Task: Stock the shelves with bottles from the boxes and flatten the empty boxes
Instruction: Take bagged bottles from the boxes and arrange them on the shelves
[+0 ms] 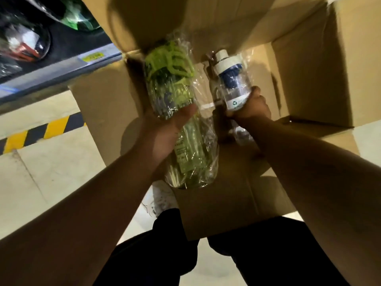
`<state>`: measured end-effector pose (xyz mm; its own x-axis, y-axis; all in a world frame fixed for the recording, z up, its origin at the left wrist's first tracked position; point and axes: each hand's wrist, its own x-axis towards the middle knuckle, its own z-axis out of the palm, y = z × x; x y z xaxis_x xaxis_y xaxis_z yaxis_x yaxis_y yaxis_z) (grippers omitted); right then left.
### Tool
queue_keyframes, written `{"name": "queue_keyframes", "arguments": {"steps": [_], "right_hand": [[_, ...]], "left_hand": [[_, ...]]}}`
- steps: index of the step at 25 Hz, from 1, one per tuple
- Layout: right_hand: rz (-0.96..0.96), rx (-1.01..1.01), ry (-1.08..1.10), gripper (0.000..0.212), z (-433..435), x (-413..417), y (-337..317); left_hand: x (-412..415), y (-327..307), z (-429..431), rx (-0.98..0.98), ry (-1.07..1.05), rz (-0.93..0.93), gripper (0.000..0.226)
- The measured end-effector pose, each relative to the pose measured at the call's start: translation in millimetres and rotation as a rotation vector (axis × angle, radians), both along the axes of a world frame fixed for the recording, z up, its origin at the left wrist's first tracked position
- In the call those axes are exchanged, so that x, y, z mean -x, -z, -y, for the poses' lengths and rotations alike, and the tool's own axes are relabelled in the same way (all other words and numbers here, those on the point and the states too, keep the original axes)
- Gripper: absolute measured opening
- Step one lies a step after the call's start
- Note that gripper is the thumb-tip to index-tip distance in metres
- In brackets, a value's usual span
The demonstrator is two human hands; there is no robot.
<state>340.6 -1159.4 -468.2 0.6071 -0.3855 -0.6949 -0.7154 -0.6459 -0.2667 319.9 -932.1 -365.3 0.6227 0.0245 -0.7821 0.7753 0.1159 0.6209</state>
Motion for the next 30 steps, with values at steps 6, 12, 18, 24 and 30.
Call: {"name": "queue_keyframes", "arguments": {"steps": [6,12,18,24,30], "right_hand": [[0.119,-0.166,-0.019,0.089,-13,12,-128],[0.313,-0.513,0.133,0.072,-32,36,-352],[0.43,-0.676,-0.003,0.061,-67,41,-577],[0.482,-0.825,-0.249,0.077,-104,32,-737],[0.683,-1.063,-0.598,0.064,-156,22,-881]], "left_hand": [[-6,-86,4,-0.048,-0.015,-0.026,0.087],[-5,-260,-8,-0.035,-0.059,0.058,0.051],[27,-471,-41,-0.041,-0.086,0.196,0.047],[68,-654,-72,-0.068,-0.383,0.382,0.07],[102,-795,-104,-0.336,-0.463,0.627,0.077]]}}
